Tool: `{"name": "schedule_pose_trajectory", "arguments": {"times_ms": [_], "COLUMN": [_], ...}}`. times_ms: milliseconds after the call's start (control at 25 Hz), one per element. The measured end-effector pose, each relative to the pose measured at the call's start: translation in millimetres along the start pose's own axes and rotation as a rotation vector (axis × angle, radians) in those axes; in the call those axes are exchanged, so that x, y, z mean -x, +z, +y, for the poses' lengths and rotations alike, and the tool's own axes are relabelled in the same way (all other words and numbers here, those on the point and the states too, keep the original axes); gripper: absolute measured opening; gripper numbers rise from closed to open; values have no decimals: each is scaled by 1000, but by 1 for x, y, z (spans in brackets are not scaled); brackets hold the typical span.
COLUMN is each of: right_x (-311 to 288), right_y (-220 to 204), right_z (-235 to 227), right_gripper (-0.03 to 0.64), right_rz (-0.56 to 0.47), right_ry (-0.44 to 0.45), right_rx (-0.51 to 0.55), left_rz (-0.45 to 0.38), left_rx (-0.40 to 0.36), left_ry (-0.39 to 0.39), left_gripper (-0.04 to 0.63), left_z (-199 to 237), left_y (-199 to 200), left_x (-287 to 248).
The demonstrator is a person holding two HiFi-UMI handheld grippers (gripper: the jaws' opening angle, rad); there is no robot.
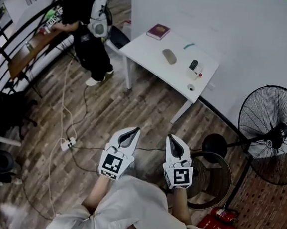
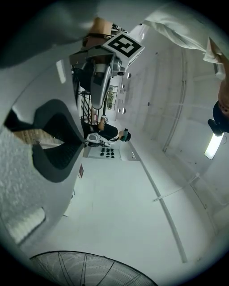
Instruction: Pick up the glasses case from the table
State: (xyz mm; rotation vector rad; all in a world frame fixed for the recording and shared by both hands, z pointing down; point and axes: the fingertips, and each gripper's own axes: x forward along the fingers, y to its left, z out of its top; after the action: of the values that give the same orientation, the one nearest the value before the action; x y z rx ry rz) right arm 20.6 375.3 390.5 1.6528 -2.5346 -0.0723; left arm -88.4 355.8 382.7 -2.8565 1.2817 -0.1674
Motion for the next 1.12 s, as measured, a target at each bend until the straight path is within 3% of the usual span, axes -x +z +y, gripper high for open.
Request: {"name": "schedule_pose_trajectory", "arguments": {"times_ms": [400,1120], "right_x": [-58,-119], "right_y": [11,4], "right_z": [1,-68], "right_gripper": [3,3], "right_rz": [10,23], "right_ry": [-69,-71], "right_rx": [17,3], "left_rz": [-26,-20], "left_rx": [22,22], "left_ry": [-43,-55], "left_gripper": [18,18], "left_z": [62,89], "left_y": [2,12], "left_x": [-27,-115]}}
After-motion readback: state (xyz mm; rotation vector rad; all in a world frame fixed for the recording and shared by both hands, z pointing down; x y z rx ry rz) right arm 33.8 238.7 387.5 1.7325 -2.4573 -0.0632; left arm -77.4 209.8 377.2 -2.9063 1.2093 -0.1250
